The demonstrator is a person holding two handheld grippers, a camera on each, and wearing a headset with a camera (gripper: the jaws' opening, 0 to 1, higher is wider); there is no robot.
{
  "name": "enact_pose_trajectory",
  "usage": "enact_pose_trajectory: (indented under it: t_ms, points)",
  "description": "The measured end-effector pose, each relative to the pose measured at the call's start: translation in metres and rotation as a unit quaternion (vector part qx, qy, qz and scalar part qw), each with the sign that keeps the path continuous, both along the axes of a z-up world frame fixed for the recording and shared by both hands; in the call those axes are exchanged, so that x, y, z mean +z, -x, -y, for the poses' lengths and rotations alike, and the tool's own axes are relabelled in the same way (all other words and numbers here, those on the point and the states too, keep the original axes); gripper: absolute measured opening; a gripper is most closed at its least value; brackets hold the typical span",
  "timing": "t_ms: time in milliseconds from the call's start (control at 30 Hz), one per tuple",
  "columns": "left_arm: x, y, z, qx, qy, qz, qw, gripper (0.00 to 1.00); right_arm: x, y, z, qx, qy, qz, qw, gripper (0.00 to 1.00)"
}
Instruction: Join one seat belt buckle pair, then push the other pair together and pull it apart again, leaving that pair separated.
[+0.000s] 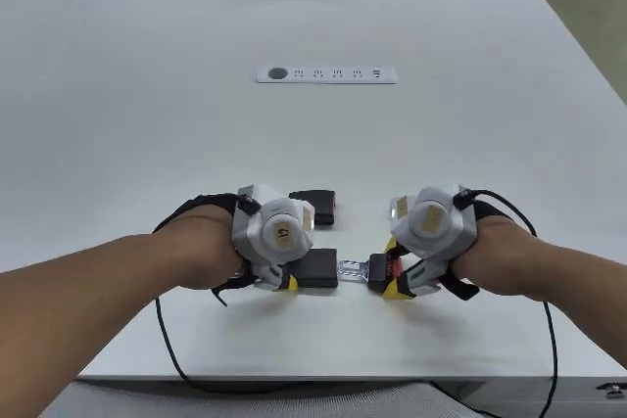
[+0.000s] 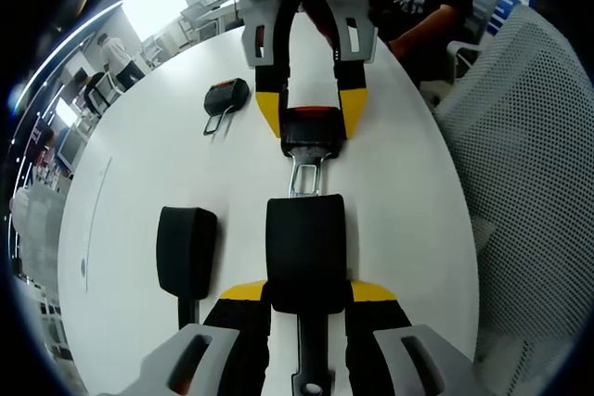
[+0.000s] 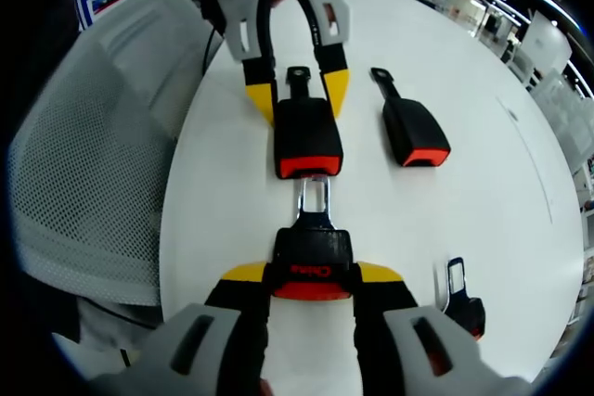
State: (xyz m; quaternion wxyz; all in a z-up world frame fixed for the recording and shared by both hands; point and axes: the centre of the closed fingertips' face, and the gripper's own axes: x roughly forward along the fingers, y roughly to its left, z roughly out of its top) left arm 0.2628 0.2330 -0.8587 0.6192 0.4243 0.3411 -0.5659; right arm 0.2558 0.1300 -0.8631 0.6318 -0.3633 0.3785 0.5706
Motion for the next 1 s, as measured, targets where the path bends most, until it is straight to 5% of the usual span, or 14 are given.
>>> enact_pose_trajectory:
  t_ms: [600,667,1000]
  points:
    - [0.0,0.0,-0.001,0.0,-0.005,0.0,1.0,0.31,0.004,0.002,-0.007,0.015,0.0,0.01,0.9998,0.35]
    - [0.0,0.001,0.0,-0.002,-0.006,0.001,1.0,0.31,0.001,0.002,-0.004,0.037,0.019,0.023,0.9988,0.35]
    - [0.0,0.0,0.001,-0.007,-0.008,0.0,0.9999,0.31,0.0,0.002,-0.011,0.023,-0.003,0.012,0.9997,0.35]
